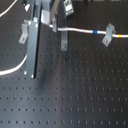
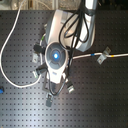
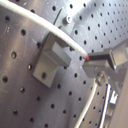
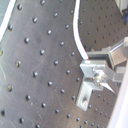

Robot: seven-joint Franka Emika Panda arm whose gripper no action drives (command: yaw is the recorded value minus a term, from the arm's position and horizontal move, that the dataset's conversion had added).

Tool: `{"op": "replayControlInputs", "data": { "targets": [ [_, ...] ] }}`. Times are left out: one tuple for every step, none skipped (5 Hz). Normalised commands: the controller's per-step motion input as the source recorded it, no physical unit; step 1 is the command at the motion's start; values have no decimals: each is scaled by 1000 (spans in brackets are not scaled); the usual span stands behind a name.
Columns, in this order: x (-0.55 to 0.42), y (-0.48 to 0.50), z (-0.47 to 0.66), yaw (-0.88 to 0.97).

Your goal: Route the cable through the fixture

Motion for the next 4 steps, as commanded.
{"op": "replayControlInputs", "data": {
  "targets": [
    [0, 0, 0, -340],
    [-17, -132, 2, -397],
    [0, 0, 11, 0],
    [5, 18, 261, 0]
  ]
}}
